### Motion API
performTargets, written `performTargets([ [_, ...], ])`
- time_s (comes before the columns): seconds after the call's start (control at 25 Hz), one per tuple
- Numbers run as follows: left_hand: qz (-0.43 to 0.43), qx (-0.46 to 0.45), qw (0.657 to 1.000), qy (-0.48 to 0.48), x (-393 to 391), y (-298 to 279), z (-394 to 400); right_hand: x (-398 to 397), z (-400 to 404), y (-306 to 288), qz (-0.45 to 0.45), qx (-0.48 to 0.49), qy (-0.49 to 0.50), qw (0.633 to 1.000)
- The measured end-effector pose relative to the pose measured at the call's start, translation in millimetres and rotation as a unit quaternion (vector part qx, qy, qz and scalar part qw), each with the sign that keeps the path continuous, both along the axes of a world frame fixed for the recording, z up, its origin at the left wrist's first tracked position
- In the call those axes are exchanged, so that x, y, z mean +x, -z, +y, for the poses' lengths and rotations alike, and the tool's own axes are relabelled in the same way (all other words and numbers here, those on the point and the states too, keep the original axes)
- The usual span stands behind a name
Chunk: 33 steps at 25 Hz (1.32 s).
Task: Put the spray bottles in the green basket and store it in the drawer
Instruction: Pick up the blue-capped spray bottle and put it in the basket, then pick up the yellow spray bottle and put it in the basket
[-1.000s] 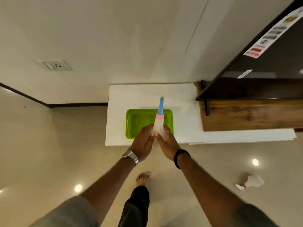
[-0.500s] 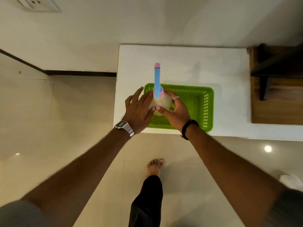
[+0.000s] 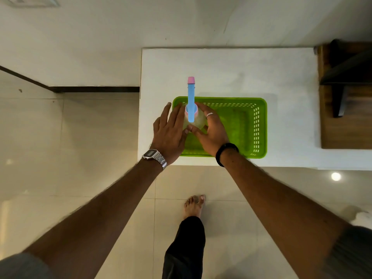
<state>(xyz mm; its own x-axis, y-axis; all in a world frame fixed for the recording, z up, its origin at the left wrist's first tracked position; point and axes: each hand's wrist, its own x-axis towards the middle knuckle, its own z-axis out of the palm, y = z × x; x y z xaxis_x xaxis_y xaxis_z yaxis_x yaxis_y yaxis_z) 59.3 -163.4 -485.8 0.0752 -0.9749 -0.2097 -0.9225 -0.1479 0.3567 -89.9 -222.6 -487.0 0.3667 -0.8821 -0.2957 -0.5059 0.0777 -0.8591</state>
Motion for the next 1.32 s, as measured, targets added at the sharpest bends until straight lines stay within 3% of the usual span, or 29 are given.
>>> performTargets([
  [0.2, -0.024, -0.019, 0.999, -0.016, -2, -14, 16, -16, 12, -18, 0.146, -0.005, -0.045, 0.988],
  [0.32, -0.050, -0.034, 0.997, -0.052, -24, -26, 59, -49, 42, -37, 0.292, -0.125, -0.117, 0.941],
  [0.44, -0.030, -0.027, 0.998, -0.045, -59, -34, 117, -91, 78, -51, 0.337, -0.186, -0.139, 0.912],
  [0.52, -0.017, 0.032, 0.999, -0.010, -84, -33, 157, -120, 105, -53, 0.352, -0.181, -0.147, 0.906],
  [0.64, -0.042, 0.189, 0.980, 0.049, -134, -28, 200, -186, 159, -51, 0.375, -0.123, -0.112, 0.912],
  [0.76, -0.062, 0.302, 0.950, 0.036, -195, -20, 212, -266, 225, -43, 0.404, -0.043, -0.061, 0.912],
  [0.88, -0.020, 0.316, 0.948, 0.040, -264, -18, 203, -343, 296, -34, 0.421, 0.049, 0.028, 0.905],
  [1.08, -0.049, 0.303, 0.923, 0.233, -432, -24, 210, -472, 439, -28, 0.419, 0.193, 0.217, 0.860],
  [1.32, -0.117, 0.262, 0.836, 0.468, -635, -24, 295, -579, 587, -24, 0.384, 0.291, 0.384, 0.788],
])
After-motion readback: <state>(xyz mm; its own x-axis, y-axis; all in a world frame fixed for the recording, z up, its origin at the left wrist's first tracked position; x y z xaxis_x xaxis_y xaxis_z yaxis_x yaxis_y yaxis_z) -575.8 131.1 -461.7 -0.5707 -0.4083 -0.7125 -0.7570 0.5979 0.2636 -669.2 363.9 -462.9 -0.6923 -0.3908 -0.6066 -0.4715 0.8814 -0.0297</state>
